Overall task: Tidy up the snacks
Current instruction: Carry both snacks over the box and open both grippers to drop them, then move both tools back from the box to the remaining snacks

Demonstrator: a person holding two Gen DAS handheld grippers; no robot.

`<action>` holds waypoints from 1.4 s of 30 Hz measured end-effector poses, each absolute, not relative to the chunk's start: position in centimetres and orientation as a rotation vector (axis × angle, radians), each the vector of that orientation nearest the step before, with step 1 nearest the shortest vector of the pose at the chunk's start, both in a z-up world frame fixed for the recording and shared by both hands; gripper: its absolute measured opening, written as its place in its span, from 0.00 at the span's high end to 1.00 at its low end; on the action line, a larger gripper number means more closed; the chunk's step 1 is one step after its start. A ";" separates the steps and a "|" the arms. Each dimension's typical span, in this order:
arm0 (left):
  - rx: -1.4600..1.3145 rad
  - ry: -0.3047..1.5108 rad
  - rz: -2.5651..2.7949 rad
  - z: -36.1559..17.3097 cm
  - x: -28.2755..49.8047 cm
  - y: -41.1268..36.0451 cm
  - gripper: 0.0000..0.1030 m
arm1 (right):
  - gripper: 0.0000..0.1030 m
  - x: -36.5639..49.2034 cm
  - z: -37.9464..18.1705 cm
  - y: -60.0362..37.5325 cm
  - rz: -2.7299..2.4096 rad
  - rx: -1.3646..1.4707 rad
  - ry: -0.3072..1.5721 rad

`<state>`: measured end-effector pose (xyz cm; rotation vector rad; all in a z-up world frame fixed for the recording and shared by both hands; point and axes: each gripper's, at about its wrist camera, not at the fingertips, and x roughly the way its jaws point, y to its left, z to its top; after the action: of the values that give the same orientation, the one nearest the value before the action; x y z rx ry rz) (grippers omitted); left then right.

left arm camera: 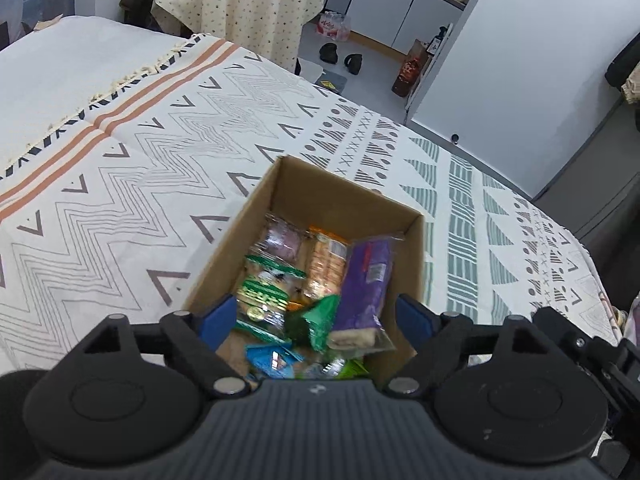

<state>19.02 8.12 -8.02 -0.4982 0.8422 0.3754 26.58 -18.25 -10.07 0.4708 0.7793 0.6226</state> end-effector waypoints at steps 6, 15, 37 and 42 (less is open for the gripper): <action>-0.531 0.850 0.333 -7.4 19.0 6.0 0.16 | 0.37 26.1 -9.0 -21.2 0.587 0.447 0.766; -0.527 0.851 0.266 -6.6 18.9 2.3 0.16 | 0.31 24.4 -8.3 -25.8 0.526 0.394 0.768; -0.464 0.870 0.099 -6.6 19.3 -5.3 0.16 | 0.22 23.0 -8.8 -31.7 0.395 0.312 0.786; -0.436 0.901 0.083 -8.1 19.9 -6.5 0.16 | 0.13 23.5 -10.8 -32.9 0.363 0.346 0.811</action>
<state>19.90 -6.49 -8.09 -0.4365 0.9011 0.0831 23.46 -32.95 -10.81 0.3460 0.8108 0.3633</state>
